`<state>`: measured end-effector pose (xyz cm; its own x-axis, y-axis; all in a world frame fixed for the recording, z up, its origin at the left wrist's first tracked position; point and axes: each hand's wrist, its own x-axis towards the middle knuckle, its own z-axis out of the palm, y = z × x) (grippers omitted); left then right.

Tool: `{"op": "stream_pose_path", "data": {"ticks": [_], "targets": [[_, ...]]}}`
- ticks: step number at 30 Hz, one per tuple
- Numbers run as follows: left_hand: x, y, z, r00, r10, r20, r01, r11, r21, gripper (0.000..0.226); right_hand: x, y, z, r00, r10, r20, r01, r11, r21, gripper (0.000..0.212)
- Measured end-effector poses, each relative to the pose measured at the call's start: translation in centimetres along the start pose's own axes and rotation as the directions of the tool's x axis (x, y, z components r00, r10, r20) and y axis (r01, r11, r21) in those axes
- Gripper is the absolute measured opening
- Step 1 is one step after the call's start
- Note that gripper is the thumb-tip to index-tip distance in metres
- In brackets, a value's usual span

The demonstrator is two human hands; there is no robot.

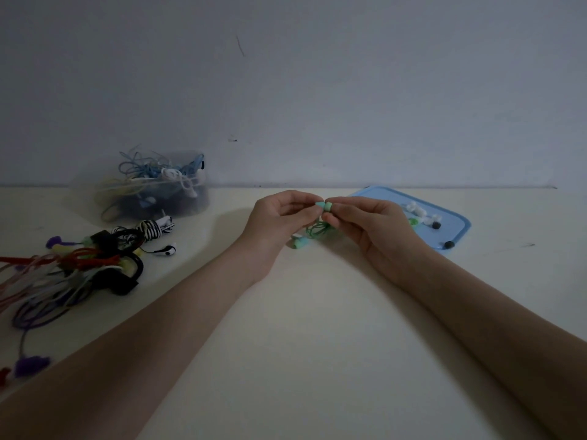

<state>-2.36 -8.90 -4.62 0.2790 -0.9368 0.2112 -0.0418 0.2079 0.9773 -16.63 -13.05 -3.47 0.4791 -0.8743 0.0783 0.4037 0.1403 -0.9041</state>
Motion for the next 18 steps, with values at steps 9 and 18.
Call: {"op": "stream_pose_path", "data": {"ticks": [9, 18], "targets": [[0.12, 0.16, -0.34, 0.997, -0.006, 0.076, 0.011, 0.998, -0.068, 0.010, -0.19, 0.02, 0.09, 1.000, -0.008, -0.002, 0.008, 1.000, 0.022, 0.013], [0.01, 0.38, -0.64, 0.987, -0.050, 0.152, 0.077, 0.981, -0.179, 0.012, -0.47, -0.27, -0.07, 0.999, 0.033, 0.018, -0.034, 0.998, 0.047, 0.013]]}}
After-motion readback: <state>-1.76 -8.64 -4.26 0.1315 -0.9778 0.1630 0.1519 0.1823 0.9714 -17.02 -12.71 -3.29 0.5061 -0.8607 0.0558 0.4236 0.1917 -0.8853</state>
